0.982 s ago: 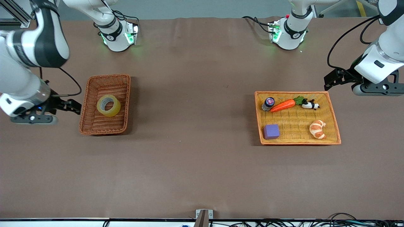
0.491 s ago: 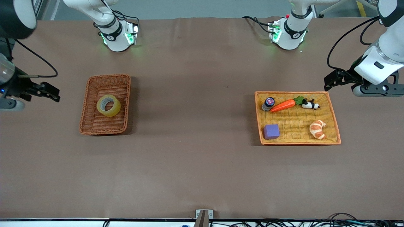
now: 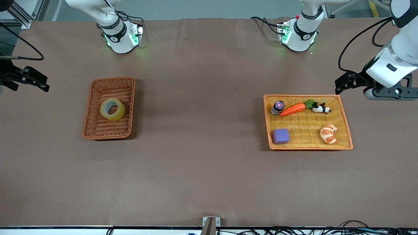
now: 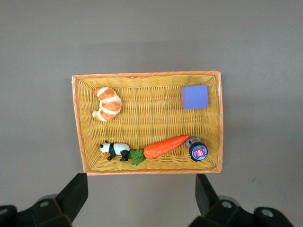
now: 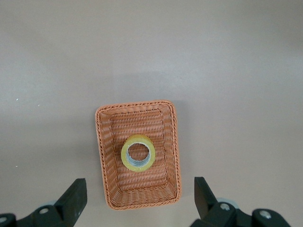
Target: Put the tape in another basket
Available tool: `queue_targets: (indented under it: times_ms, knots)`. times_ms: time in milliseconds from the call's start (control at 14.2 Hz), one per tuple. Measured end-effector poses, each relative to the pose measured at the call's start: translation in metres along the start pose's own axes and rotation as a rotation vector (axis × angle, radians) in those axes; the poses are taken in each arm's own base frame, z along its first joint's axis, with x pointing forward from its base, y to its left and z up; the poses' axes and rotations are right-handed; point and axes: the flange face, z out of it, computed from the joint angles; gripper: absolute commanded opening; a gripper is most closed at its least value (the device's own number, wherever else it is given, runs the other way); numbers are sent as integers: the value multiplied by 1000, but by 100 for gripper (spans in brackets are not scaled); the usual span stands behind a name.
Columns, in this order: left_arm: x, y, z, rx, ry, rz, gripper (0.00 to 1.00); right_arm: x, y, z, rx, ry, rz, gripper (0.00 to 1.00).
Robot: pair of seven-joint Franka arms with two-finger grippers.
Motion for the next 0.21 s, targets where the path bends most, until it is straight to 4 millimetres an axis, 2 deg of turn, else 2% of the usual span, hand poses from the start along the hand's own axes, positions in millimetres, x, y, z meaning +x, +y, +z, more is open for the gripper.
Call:
queue_targets:
  times_ms: [211]
  knots:
    - [0,3,-2,0,4,6,100,0,0,3,1,-6,0,100]
